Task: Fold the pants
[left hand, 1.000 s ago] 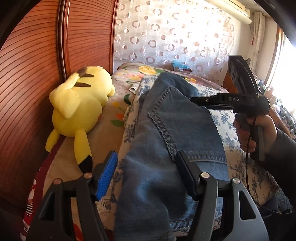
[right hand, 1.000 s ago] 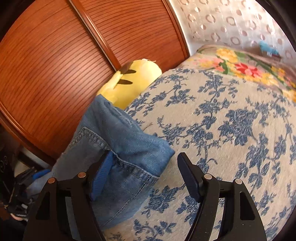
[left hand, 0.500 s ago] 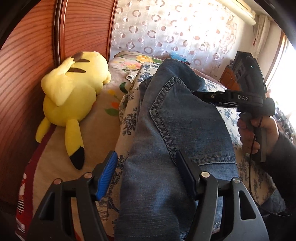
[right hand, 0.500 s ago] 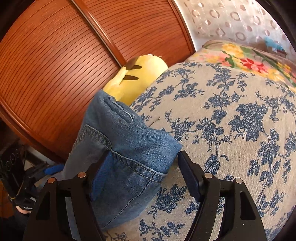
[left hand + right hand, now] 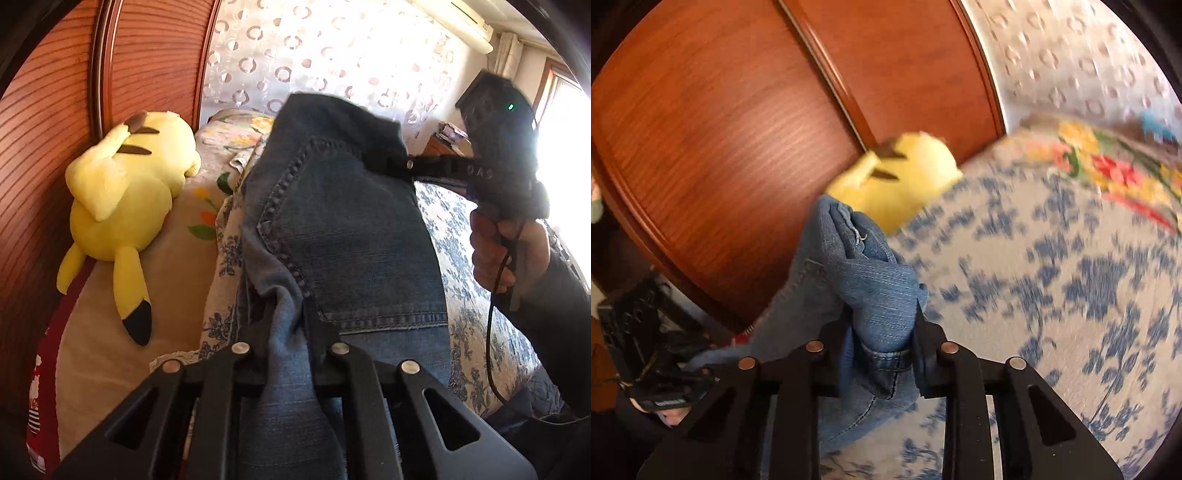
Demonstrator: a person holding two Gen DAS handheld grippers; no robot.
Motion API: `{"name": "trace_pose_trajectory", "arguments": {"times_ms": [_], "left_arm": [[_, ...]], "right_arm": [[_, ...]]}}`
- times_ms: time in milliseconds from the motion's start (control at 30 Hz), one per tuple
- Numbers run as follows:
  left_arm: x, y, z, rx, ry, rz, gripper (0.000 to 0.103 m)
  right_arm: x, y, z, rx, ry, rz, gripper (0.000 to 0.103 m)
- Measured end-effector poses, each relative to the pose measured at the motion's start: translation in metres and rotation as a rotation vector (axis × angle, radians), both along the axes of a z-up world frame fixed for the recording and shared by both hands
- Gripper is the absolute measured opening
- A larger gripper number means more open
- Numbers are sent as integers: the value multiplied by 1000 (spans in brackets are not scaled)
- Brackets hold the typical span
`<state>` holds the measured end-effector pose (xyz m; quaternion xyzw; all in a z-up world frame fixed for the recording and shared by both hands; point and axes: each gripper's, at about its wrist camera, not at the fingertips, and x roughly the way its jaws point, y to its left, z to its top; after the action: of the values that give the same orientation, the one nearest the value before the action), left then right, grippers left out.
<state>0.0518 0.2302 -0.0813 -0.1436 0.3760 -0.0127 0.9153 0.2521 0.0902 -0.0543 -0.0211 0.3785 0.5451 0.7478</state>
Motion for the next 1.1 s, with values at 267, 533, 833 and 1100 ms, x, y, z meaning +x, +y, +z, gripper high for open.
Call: {"name": "trace_pose_trajectory", "arguments": {"times_ms": [267, 533, 833, 1100], "left_arm": [[-3, 19, 41, 1, -121, 59, 6], [46, 37, 71, 18, -171, 70, 6], [130, 31, 60, 26, -116, 2, 6], [154, 21, 50, 38, -85, -9, 6]], "right_arm": [[-10, 28, 58, 55, -117, 56, 21], [32, 54, 91, 79, -194, 30, 21], [121, 29, 54, 62, -105, -102, 21], [154, 15, 23, 39, -57, -132, 21]]}}
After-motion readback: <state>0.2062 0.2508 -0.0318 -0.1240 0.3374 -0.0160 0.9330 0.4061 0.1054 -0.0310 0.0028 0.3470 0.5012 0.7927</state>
